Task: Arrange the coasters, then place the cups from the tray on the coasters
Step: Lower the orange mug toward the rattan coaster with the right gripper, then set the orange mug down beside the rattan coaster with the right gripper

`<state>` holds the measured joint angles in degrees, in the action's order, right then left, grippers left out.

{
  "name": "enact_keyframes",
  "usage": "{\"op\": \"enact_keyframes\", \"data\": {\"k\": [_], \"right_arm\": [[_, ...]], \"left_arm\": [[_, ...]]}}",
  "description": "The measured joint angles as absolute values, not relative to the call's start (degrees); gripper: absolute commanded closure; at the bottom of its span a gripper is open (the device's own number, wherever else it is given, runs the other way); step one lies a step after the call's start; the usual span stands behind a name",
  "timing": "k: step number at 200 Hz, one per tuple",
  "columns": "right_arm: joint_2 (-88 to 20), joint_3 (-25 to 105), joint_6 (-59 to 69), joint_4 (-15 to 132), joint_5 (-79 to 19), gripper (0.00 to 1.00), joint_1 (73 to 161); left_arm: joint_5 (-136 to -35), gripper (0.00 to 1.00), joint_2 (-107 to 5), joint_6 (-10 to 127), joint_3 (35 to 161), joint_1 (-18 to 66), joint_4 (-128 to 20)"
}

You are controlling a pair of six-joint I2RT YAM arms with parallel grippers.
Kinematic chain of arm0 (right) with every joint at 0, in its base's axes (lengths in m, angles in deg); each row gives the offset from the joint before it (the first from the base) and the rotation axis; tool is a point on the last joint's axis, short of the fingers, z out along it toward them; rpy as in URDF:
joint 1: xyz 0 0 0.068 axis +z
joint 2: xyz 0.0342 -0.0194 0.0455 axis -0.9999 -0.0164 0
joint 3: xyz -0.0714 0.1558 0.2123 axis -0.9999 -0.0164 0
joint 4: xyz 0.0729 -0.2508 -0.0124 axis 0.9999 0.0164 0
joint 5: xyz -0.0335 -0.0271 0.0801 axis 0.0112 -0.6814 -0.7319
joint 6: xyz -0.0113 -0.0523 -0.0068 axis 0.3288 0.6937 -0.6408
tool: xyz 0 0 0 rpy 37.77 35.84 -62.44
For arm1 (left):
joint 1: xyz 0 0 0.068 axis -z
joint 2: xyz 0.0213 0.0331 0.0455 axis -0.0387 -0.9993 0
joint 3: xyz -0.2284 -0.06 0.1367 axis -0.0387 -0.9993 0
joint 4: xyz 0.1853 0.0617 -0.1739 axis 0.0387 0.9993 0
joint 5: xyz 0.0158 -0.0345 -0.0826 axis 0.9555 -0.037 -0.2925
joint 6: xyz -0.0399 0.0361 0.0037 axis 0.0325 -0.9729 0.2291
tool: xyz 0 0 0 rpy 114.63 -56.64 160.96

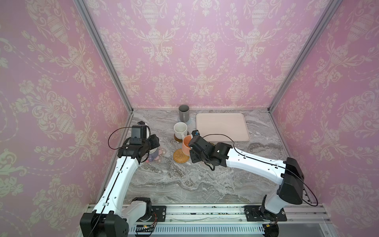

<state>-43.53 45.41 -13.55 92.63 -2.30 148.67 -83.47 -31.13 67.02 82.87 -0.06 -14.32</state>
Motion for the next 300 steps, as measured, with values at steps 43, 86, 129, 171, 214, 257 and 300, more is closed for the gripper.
{"op": "enact_keyframes", "data": {"k": [43,86,129,171,214,257,300], "right_arm": [[-48.01,46.81,-17.95,92.35,-2.46,1.00,149.59],[-50.57,49.52,-20.48,92.39,-2.44,1.00,149.59],[-54.08,52.60,-22.89,92.26,-2.19,1.00,149.63],[-57.58,54.81,-24.66,92.85,-1.85,1.00,149.96],[-59.20,57.50,-25.49,94.88,-0.91,1.00,149.96],[-60.82,58.52,-25.58,95.19,-0.36,1.00,149.96],[-61.93,58.74,-25.58,95.84,-0.34,1.00,149.96]], "left_arm": [[-83.60,0.57,-31.11,67.00,81.67,-0.06,-14.45],[-84.39,0.57,-31.17,67.00,81.08,-0.06,-14.50],[-85.96,0.57,-31.85,67.00,80.31,-0.06,-15.39],[-86.86,0.56,-33.34,66.61,80.29,-0.06,-15.85],[-87.86,0.56,-35.87,66.32,80.20,-0.06,-16.84],[-87.93,0.56,-36.88,66.30,80.20,-0.06,-17.49],[-88.12,0.57,-37.10,66.17,79.94,-0.06,-17.93]]}}
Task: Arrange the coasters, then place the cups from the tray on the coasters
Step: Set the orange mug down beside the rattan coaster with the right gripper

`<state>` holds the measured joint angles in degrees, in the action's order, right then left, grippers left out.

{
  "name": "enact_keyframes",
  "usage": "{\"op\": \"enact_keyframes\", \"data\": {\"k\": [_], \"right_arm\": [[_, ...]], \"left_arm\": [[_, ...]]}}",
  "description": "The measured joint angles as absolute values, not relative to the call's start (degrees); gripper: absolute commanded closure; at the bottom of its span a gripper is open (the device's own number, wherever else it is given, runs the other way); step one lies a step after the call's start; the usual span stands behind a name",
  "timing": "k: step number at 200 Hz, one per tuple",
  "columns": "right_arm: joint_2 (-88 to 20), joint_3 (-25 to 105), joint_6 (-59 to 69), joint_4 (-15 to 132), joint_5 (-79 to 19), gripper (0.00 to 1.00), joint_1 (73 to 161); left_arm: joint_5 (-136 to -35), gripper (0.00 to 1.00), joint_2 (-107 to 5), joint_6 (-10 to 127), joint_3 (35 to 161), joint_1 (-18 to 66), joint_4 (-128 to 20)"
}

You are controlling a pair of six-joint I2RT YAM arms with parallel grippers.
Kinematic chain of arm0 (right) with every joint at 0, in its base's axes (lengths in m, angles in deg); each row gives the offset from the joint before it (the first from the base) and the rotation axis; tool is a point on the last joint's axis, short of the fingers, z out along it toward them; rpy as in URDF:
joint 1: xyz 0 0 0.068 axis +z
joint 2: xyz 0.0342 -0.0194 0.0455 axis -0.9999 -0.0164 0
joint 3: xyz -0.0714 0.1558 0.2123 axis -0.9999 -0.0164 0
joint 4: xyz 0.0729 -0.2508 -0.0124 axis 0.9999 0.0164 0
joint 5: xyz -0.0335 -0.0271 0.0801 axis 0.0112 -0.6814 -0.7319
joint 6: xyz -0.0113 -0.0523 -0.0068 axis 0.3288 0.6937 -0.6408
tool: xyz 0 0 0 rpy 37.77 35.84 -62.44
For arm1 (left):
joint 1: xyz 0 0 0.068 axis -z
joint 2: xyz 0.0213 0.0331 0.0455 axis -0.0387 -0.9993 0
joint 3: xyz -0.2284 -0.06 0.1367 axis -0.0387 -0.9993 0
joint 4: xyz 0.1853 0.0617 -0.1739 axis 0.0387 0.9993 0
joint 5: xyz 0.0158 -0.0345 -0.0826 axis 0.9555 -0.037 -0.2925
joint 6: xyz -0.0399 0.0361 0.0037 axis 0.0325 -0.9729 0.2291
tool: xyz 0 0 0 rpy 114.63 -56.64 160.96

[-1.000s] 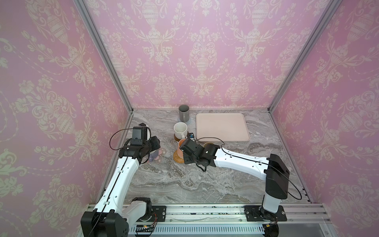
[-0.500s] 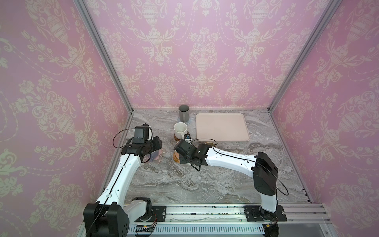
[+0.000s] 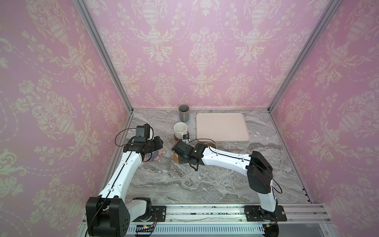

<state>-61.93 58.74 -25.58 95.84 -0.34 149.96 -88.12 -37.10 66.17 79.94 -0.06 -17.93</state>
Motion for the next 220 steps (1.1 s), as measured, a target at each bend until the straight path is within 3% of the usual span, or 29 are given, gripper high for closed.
{"op": "enact_keyframes", "data": {"k": [220], "right_arm": [[-65.95,62.68,-25.34,96.72,0.17,1.00,150.68]], "left_arm": [[-89.37,0.56,-37.21,66.15,79.13,-0.06,-18.04]]}}
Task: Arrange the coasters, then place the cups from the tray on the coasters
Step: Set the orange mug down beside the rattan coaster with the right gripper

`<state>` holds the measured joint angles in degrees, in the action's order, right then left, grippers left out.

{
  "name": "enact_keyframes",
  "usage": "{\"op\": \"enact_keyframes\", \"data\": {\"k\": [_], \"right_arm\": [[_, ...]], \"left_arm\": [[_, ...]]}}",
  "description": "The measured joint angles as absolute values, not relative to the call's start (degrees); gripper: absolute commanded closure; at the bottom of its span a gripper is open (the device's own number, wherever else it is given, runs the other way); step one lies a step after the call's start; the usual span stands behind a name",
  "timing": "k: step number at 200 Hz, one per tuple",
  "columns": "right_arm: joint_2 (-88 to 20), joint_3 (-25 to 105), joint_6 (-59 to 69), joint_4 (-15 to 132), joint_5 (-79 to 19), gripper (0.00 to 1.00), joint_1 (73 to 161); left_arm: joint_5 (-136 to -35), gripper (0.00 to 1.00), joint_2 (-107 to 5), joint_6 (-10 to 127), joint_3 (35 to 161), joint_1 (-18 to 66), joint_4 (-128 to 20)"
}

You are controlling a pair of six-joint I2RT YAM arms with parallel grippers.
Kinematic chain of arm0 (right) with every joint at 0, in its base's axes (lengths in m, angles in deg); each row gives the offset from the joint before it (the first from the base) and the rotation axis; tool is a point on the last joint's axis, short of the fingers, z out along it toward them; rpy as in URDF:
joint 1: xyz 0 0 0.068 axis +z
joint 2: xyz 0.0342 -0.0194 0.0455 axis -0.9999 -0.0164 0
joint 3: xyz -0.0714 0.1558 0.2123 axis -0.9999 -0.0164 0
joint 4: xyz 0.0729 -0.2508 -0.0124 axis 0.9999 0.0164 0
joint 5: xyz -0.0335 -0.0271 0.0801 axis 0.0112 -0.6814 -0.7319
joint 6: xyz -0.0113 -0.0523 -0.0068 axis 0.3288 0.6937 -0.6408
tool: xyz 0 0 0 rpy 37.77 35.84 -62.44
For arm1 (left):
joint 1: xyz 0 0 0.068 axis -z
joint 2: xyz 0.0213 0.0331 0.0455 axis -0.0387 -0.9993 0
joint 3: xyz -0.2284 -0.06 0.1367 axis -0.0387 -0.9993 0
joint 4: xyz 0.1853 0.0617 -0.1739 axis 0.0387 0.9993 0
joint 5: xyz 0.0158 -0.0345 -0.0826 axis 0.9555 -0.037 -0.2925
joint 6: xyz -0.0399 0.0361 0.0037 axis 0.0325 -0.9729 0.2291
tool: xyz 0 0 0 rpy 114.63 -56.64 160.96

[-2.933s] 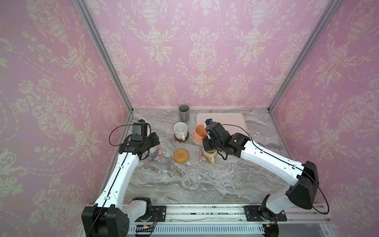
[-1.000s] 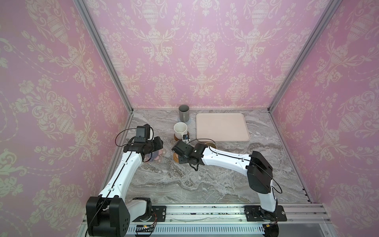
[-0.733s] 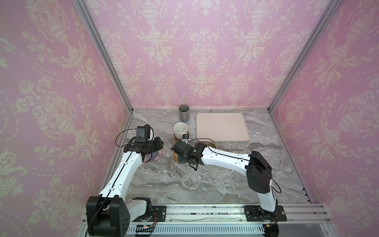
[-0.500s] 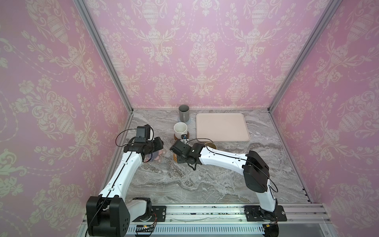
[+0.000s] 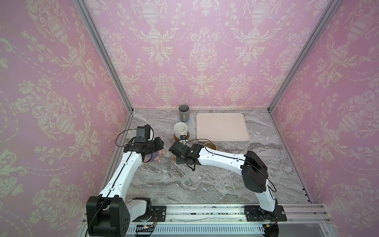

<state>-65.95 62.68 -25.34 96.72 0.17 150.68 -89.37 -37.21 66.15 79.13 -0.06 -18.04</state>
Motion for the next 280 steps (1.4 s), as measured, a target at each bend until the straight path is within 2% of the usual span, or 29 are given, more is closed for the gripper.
{"op": "enact_keyframes", "data": {"k": [58,117,141,169,280], "right_arm": [[-66.46,63.99,-25.36,98.95,0.62,1.00,151.36],[-66.83,64.36,-25.38,99.38,1.13,0.83,151.62],[-66.89,64.34,-25.40,99.38,1.17,0.81,151.62],[-66.91,64.36,-25.64,99.36,1.15,0.70,151.62],[-66.91,64.47,-25.60,99.23,1.04,0.69,152.59]], "left_arm": [[-89.44,0.56,-37.47,66.15,78.36,-0.06,-18.76],[-89.81,0.56,-37.47,66.15,78.32,-0.06,-18.76],[-90.00,0.56,-37.47,66.15,78.32,-0.06,-18.76],[-90.03,0.56,-37.47,66.15,78.30,-0.06,-18.74],[-90.79,0.55,-34.50,66.19,76.77,-0.06,-18.52]]}}
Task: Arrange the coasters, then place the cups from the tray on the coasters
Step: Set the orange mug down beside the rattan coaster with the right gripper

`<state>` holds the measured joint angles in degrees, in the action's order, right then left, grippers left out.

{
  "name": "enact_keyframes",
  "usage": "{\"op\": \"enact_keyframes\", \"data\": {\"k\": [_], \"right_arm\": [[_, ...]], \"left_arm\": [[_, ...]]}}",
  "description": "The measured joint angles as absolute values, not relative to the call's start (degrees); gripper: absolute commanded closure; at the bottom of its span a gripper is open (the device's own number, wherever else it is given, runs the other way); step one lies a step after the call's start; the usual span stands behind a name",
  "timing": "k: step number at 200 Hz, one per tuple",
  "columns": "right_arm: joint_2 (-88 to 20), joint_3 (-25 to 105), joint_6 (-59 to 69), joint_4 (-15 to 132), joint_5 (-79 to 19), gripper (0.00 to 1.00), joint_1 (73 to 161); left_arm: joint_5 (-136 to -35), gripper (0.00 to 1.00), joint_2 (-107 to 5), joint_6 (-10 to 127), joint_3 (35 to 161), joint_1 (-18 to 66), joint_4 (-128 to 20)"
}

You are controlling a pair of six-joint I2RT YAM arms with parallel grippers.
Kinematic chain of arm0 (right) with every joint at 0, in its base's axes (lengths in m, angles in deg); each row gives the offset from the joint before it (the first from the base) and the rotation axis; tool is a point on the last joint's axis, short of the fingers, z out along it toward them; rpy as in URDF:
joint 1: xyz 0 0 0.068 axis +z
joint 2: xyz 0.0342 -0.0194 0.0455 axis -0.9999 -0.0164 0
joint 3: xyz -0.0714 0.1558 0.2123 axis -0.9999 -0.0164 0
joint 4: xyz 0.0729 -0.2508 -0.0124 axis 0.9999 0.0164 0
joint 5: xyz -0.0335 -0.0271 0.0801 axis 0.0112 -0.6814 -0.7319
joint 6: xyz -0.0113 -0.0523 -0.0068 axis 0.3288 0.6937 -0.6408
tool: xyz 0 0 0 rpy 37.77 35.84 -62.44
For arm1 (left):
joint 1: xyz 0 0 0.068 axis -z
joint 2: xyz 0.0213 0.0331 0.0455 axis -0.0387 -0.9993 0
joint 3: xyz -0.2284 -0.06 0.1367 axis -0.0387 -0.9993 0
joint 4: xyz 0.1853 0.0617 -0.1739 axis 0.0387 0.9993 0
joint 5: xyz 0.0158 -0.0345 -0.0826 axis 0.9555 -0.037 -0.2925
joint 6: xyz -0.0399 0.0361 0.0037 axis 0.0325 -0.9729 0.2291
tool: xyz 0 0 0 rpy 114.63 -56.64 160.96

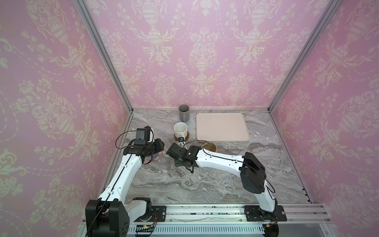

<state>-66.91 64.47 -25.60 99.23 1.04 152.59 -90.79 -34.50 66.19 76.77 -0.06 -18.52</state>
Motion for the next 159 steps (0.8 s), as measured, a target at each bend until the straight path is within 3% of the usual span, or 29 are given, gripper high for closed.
{"op": "enact_keyframes", "data": {"k": [159], "right_arm": [[-61.97,59.07,-25.36,96.00,3.73,0.69,153.33]], "left_arm": [[-92.34,0.55,-33.67,66.61,75.55,-0.06,-17.08]]}}
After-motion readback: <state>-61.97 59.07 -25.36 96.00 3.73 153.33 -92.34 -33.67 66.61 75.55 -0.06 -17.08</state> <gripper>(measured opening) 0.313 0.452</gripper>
